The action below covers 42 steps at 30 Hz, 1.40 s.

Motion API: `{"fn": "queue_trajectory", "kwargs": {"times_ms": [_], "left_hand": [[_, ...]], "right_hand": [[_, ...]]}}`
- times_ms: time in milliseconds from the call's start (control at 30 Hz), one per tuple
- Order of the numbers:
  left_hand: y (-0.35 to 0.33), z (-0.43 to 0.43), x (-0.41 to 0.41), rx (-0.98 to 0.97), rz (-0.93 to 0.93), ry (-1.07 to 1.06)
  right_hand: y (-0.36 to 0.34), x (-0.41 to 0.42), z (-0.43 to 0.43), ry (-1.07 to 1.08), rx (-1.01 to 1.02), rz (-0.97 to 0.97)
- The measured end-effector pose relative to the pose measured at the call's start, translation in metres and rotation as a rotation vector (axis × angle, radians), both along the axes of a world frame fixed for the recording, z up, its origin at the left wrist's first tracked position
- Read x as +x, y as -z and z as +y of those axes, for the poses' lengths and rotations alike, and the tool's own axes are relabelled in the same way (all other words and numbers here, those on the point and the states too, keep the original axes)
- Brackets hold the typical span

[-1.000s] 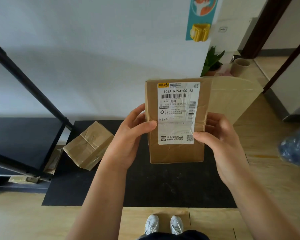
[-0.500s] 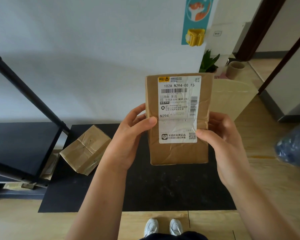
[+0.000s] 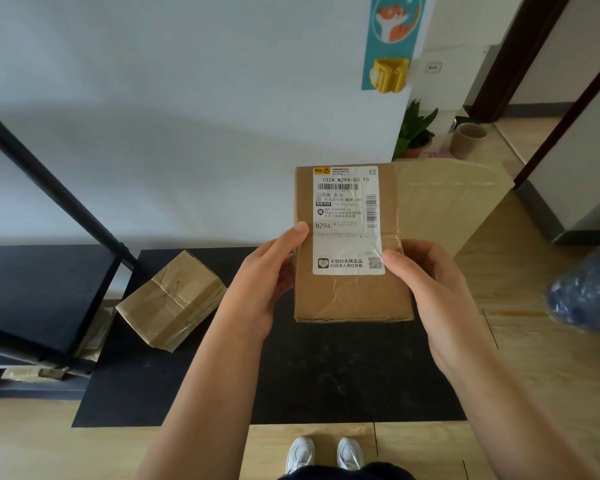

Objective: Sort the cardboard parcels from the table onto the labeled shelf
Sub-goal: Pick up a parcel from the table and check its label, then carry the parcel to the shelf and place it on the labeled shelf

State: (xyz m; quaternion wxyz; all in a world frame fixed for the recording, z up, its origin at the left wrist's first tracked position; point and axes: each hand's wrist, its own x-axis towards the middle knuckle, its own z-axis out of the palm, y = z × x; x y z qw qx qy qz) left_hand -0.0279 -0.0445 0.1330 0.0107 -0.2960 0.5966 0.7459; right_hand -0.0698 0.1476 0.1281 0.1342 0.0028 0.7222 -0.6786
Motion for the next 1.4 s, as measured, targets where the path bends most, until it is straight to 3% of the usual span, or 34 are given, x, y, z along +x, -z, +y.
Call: {"fn": "queue_trajectory", "kwargs": {"times_ms": [767,1067,1400], "left_hand": [[0.002,0.015,0.025,-0.296,0.0,-0.15],[0.016,-0.012,0.111,-0.266,-0.053,-0.441],[0.023,-0.089,0.256,-0.23,-0.139,-0.637]], "right_hand": [[0.007,-0.007,-0.004,-0.145,0.048,-0.043],[0.016,0.035,-0.057,-0.436,0.139,-0.007],[0.017,0.148,-0.164,-0.663,0.176,0.007]]}}
